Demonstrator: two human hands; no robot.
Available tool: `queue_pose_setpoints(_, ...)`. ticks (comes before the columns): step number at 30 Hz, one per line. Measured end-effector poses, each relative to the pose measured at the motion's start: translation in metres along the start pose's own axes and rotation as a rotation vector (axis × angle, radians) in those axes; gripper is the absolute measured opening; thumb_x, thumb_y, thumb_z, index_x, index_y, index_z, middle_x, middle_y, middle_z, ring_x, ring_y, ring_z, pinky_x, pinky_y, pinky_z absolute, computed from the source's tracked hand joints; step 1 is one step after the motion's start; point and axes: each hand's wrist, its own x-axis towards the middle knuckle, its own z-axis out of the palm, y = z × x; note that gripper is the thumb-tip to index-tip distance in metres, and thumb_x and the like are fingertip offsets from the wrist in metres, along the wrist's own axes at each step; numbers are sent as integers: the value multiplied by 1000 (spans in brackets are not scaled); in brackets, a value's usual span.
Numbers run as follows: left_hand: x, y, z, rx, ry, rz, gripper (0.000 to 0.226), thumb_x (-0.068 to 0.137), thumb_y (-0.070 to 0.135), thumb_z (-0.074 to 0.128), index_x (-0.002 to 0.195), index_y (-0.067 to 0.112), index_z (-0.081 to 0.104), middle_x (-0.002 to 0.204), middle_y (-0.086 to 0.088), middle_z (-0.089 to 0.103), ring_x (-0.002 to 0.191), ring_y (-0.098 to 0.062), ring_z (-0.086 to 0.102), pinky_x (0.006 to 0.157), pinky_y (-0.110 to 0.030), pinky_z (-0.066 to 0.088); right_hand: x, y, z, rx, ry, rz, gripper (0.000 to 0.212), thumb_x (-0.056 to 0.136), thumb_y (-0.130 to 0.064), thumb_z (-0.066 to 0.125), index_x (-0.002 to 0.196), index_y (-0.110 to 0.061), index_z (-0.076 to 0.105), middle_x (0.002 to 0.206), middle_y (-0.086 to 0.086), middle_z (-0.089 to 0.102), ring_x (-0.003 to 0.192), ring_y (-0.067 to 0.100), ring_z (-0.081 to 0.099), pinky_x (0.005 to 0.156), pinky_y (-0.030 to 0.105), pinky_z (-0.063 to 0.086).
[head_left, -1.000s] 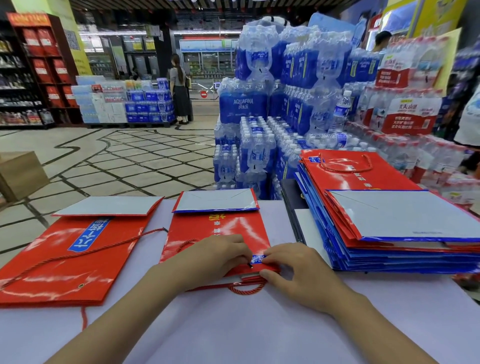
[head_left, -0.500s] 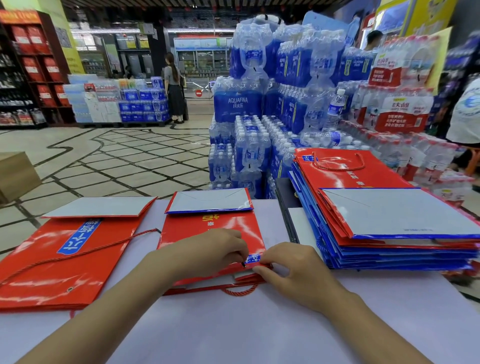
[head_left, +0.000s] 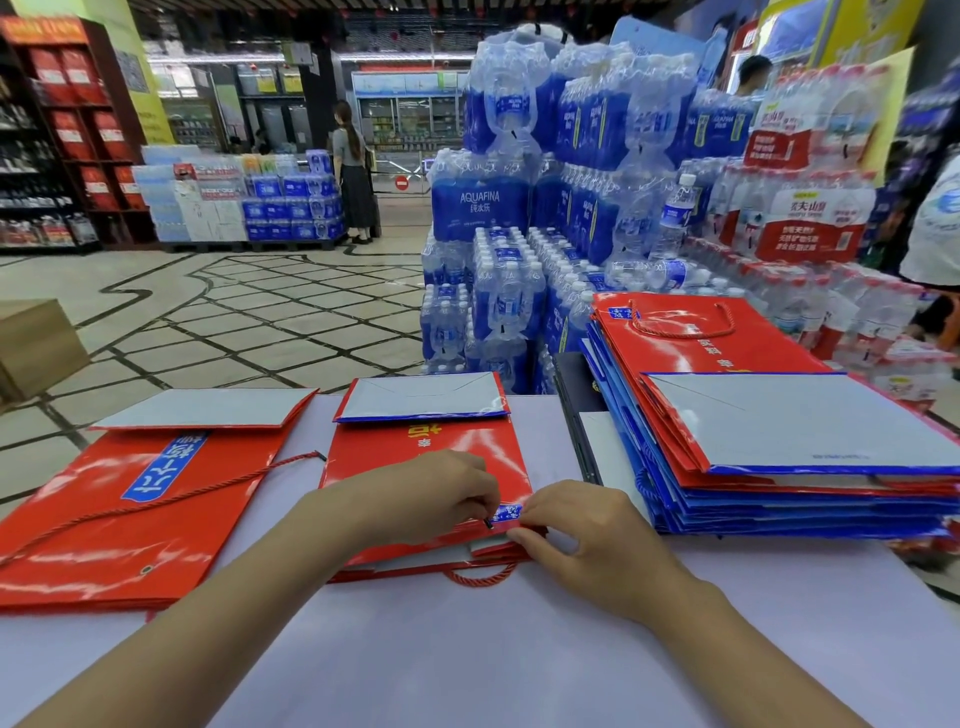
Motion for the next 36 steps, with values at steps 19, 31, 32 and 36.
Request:
queue_pose_setpoints(19, -13, -7, 32, -530, 394, -96, 16, 93, 25, 64, 105, 28, 73, 97, 15, 69, 93, -5, 61, 81, -21, 47, 2, 6, 1, -114, 228, 41, 20, 92, -34, 67, 89, -16, 74, 81, -7, 71, 75, 11, 64, 65, 31, 54)
queue_pose_setpoints(31, -3, -5, 52, -237, 482, 61, 38, 99, 19, 43, 135, 21, 55, 118, 7, 56, 107, -5, 45, 93, -17, 36, 3, -1, 10, -283, 254, 193, 19, 90, -36, 65, 79, -22, 69, 72, -8, 63, 56, 11, 57, 47, 27, 46)
queue_pose_setpoints(32, -2, -6, 54, -219, 499, 66, 37, 99, 16, 45, 134, 20, 56, 118, 7, 57, 107, -6, 46, 93, -18, 36, 1, -1, 14, -296, 223, 196, 20, 90, -38, 62, 78, -24, 71, 71, -8, 66, 56, 12, 60, 46, 27, 47)
queue_pose_setpoints(36, 1, -9, 64, -132, 569, 135, 36, 94, 7, 49, 127, 11, 62, 113, 2, 67, 98, -14, 51, 89, -19, 39, 3, -2, 20, -333, 141, 313, 17, 82, -40, 66, 72, -28, 73, 61, -7, 67, 48, 12, 59, 47, 20, 39)
